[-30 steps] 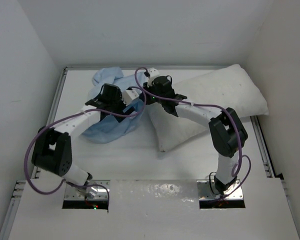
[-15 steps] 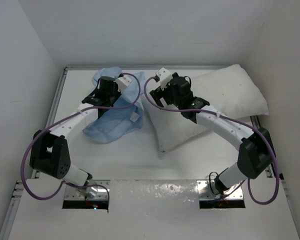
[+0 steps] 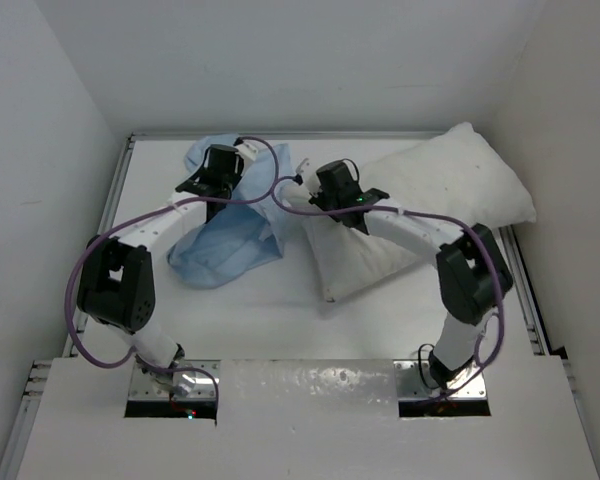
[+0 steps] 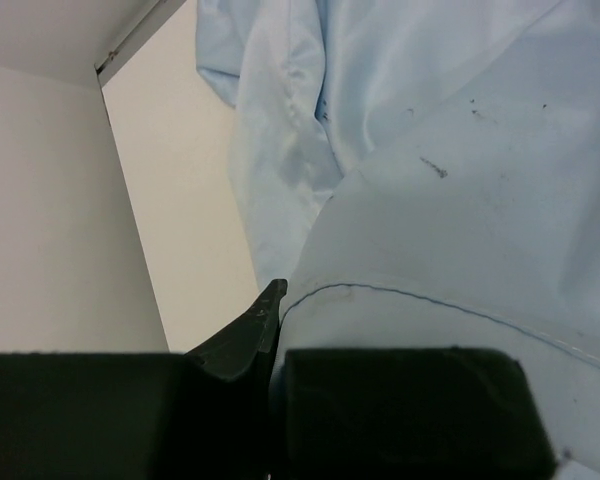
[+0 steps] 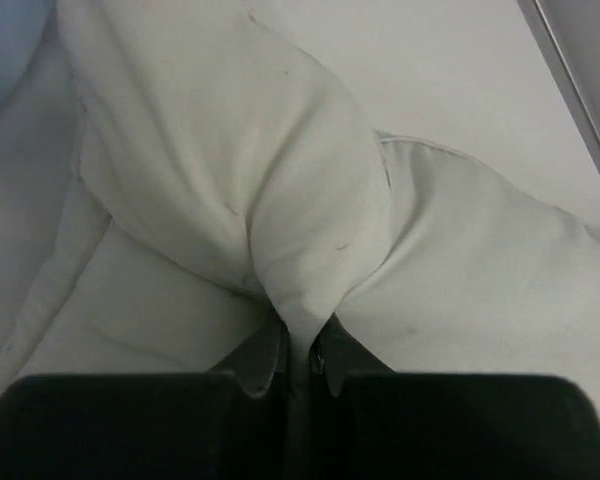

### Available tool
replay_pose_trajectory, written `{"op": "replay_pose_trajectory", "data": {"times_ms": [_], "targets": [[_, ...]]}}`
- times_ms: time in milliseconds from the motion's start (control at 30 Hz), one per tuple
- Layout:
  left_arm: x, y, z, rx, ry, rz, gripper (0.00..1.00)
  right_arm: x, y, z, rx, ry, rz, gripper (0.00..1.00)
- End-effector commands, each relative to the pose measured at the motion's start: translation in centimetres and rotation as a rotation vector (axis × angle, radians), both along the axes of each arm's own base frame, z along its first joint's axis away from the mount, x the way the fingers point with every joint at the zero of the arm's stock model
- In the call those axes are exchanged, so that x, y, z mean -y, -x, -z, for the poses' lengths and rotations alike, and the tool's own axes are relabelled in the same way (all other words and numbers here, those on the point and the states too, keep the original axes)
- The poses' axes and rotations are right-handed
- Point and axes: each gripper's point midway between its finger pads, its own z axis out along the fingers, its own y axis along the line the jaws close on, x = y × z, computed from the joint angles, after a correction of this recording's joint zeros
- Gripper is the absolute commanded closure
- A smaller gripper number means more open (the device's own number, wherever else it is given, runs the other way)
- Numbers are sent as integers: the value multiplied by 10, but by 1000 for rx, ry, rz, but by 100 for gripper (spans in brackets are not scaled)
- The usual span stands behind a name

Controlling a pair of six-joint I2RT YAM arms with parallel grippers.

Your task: Put the pillow into the pillowcase

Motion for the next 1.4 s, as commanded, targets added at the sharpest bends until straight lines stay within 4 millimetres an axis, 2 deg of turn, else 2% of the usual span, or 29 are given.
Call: {"op": "replay_pose_trajectory", "data": {"times_ms": [0,67,100,133,167,200,233,267,433,500,533,600,667,700,800,833,867,900,933,1000,1033,1100,1167,1200,1233,1267,1300,1333,1367], "targets": [[6,-13,-32,108,46,-7,100,23,34,-25,-22,-39,30,100],[7,-16,-32,111,48,-8,100,10,65,-54,-8,-185,-31,100],[9,-18,-33,113,53,-7,100,8,81,-46,-11,-211,-58,100],[10,-19,-33,112,61,-10,100,5,95,-69,51,-260,-98,100],[12,-19,-32,106,71,-1,100,-8,112,-71,77,-261,-152,100],[15,-20,-34,104,88,0,100,-10,126,-68,99,-261,-193,100],[17,-21,-34,102,96,4,100,-18,136,-59,78,-256,-230,100],[21,-22,-35,99,114,19,100,-37,156,-60,49,-298,-318,100],[29,-22,-42,94,145,44,100,-98,200,-61,-44,-481,-442,100],[30,-19,-41,81,143,65,100,-128,213,-72,-30,-561,-524,100],[31,-17,-40,75,143,72,100,-143,226,-75,-37,-598,-559,100],[32,-12,-39,60,140,90,100,-169,231,-87,-19,-709,-578,100],[30,-5,-37,50,133,102,100,-185,220,-96,26,-792,-542,100],[29,-2,-38,47,123,112,100,-183,202,-100,74,-830,-421,100],[29,10,-34,21,111,147,100,-191,162,-99,190,-853,-257,100],[30,14,-32,6,106,157,100,-184,143,-100,247,-838,-162,100],[30,19,-32,0,101,165,100,-187,128,-112,294,-853,-112,100],[29,22,-31,-9,90,176,100,-187,117,-100,300,-834,-60,100],[28,29,-28,-27,89,191,100,-178,96,-110,345,-846,27,100],[29,35,-27,-41,70,227,100,-167,77,-103,321,-879,137,100],[29,42,-22,-62,61,240,100,-151,57,-102,326,-894,210,100],[31,49,-24,-71,61,268,100,-133,33,-98,301,-945,307,100],[38,55,-24,-88,76,310,99,-133,23,-100,296,-954,320,100],[43,58,-22,-103,84,339,96,-133,19,-98,302,-937,315,95],[55,64,-15,-132,104,388,74,-140,13,-99,306,-928,310,82],[60,66,-12,-143,109,412,59,-146,13,-93,285,-890,268,40],[63,67,-10,-152,123,423,43,-151,14,-89,273,-874,238,24],[63,66,-9,-148,137,407,23,-160,18,-85,235,-857,179,14],[60,64,-11,-139,136,385,11,-158,19,-81,230,-813,133,5]]}}
